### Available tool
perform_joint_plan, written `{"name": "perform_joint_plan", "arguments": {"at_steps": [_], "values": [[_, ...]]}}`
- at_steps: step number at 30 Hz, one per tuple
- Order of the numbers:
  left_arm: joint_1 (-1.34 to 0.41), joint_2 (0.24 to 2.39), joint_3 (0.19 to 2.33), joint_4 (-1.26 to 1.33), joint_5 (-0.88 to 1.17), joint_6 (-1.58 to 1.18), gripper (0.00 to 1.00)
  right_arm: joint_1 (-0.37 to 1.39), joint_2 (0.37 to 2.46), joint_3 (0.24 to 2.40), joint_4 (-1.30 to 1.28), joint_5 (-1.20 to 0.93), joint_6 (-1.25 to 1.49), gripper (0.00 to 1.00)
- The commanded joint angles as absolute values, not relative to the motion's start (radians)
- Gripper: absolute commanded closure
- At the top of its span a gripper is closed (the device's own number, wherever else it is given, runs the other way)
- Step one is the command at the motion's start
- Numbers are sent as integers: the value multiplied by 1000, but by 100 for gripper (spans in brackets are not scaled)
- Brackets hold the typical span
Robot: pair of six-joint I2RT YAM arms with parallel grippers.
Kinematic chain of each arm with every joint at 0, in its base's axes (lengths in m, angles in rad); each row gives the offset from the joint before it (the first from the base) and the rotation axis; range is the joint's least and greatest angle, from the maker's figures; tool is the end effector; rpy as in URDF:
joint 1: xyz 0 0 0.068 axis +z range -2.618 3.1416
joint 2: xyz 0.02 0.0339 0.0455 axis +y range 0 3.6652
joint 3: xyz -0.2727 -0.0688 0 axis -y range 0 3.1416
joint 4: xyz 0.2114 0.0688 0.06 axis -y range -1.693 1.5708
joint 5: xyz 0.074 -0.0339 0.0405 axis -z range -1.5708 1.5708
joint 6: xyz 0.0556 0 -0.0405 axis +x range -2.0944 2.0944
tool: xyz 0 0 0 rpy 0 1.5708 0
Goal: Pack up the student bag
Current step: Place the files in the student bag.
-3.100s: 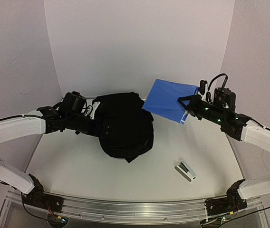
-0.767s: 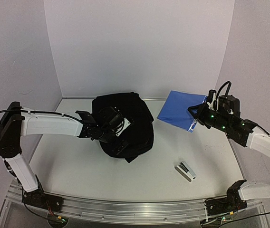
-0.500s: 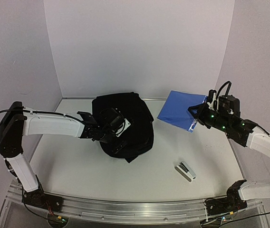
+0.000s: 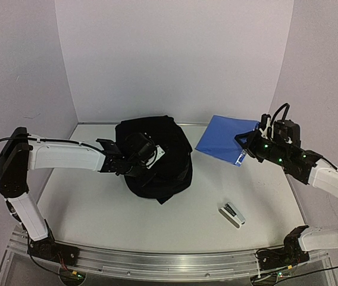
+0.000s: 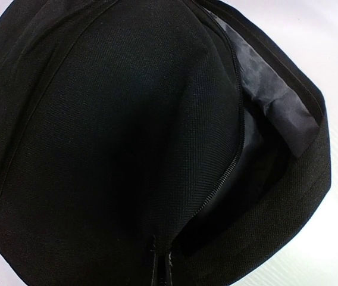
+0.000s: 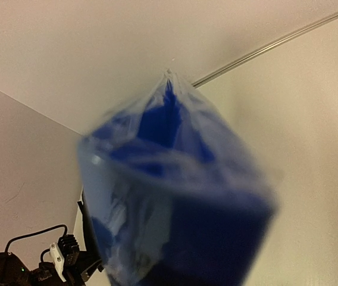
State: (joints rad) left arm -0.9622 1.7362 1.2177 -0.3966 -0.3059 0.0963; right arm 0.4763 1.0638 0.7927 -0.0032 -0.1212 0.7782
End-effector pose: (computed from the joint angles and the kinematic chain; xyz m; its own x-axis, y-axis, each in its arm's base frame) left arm 0.2171 -0.2823 0.2291 -0.3859 0.7142 -0.5839 0.7178 0.6301 0.2962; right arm 0.2028 0.1122 0.3181 -0.5636 0.4934 -0.6626 -0.2288 0.6774 0.6991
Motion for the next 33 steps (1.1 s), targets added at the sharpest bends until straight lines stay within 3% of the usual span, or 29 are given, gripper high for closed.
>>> {"name": "perform_joint_plan", "arguments": {"at_steps": [1, 15, 26, 33], "values": [[-918, 1683, 1372, -416, -259, 30, 100, 470, 1016, 785, 26, -194, 911, 100], [-805, 1721, 1725, -509, 151, -170, 100, 471, 905, 639, 2, -388, 1117, 100], [-807, 1779, 1848, -448, 331, -219, 100, 473, 1068, 626, 158, -775, 1140, 100], [-813, 1791, 1868, -426, 379, -243, 100, 478, 1130, 620, 304, -775, 1206, 100]]}}
